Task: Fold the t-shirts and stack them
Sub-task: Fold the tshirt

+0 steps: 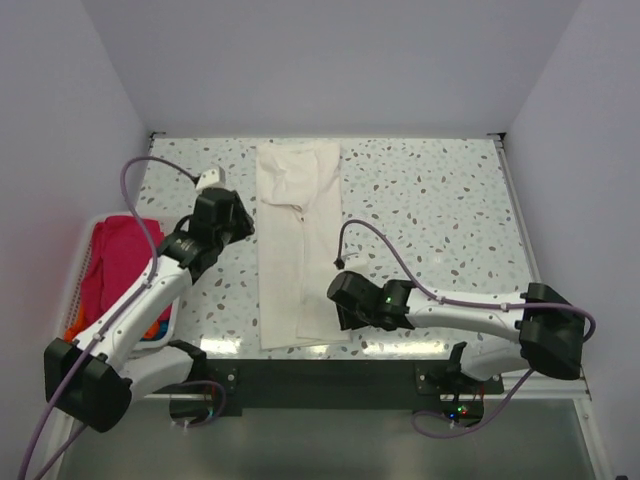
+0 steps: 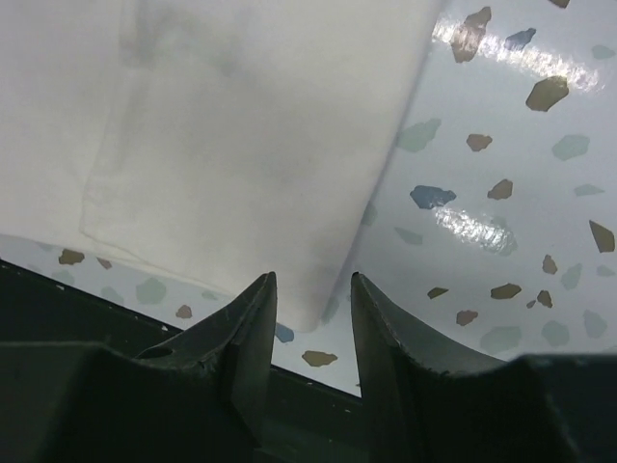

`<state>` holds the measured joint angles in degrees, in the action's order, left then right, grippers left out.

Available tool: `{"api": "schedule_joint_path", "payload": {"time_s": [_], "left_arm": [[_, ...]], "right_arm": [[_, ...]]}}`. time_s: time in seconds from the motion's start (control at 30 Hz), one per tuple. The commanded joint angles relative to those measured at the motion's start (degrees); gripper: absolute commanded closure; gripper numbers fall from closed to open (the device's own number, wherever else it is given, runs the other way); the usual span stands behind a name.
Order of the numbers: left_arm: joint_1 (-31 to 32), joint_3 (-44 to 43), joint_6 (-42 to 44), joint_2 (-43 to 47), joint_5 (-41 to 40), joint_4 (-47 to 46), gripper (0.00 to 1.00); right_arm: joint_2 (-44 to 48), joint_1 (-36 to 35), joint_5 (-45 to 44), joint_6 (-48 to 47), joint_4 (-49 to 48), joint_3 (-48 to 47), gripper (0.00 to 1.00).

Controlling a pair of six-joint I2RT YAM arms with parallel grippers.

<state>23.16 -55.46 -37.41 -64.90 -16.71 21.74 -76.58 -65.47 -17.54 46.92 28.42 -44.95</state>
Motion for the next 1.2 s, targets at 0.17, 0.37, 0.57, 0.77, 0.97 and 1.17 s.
{"api": "schedule_joint_path", "payload": {"time_s": [0.17,0.37,0.57,0.77,0.97,1.17], "left_arm": [[4.77,15.29,-4.33,12.16,3.79,14.2,0.6],[13.4,17.39,-12.24,9.62,5.28,18.52,0.59],[18.67,25.13,-20.59,13.04,6.69,18.96,0.57],[24.21,28.48,-24.9,12.26,7.31,17.55,0.53],[27.99,29.36,-26.75,10.77,6.52,17.2,0.52],[29.92,29.45,-27.37,9.62,5.99,17.64,0.52]], "right_arm": [[-4.01,-7.64,-7.68,0.98,6.73,-7.16,0.6],[-9.9,-10.99,-10.67,1.95,9.46,-10.33,0.6],[-12.45,-11.78,-10.58,2.65,8.23,-9.72,0.6],[-13.16,-11.7,-9.88,2.74,6.29,-7.96,0.6],[-12.9,-11.87,-9.27,3.88,5.59,-6.12,0.6],[-12.28,-12.05,-8.39,5.11,4.62,-4.36,0.62]]}}
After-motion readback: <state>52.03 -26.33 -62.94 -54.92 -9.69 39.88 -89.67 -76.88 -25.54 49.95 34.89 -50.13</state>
